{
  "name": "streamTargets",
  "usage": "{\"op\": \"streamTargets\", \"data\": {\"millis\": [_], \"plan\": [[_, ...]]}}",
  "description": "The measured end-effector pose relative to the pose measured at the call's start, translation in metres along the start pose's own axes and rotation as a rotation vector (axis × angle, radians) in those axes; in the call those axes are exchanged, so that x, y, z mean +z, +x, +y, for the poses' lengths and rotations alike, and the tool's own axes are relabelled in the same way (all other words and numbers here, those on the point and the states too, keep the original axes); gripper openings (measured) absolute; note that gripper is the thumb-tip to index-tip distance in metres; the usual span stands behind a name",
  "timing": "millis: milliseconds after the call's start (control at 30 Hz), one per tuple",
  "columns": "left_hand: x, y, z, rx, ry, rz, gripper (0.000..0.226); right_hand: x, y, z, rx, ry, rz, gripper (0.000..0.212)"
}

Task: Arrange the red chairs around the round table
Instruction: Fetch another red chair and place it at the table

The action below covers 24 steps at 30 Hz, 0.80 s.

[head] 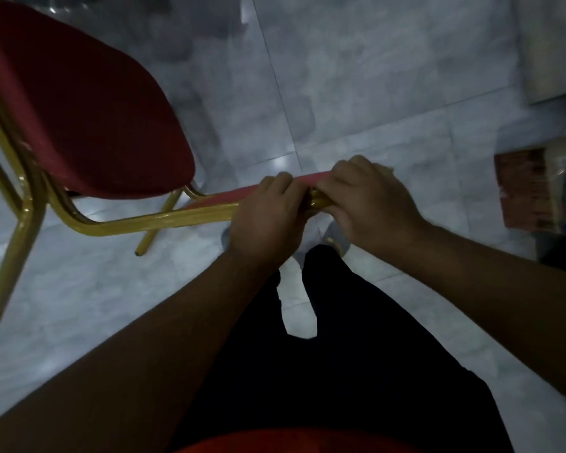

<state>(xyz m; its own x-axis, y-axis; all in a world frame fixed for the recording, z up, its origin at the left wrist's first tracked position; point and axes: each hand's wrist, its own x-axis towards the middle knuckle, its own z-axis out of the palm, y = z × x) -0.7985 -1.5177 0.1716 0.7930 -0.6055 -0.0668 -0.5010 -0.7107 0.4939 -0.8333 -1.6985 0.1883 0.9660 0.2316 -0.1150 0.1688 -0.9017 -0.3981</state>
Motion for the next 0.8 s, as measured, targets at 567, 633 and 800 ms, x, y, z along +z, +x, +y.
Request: {"op": "streamTargets", "data": {"millis": [567,633,800], "plan": [[-0.243,-0.225,-0.056,-0.129,-0.096,0.179,0.030,-0.055,-0.013,-0.241,-0.223,0.214,0.259,0.024],[-0.259,-0.239,-0.048,-0.086,-0.050,0.204,0.030,-0.052,-0.013,-0.273,-0.248,0.229,0.256,0.025],[-0.288,-0.297,-0.075,-0.075,-0.045,0.305,0.035,-0.043,-0.017,-0.352,-0.324,0.193,0.246,0.023]]}}
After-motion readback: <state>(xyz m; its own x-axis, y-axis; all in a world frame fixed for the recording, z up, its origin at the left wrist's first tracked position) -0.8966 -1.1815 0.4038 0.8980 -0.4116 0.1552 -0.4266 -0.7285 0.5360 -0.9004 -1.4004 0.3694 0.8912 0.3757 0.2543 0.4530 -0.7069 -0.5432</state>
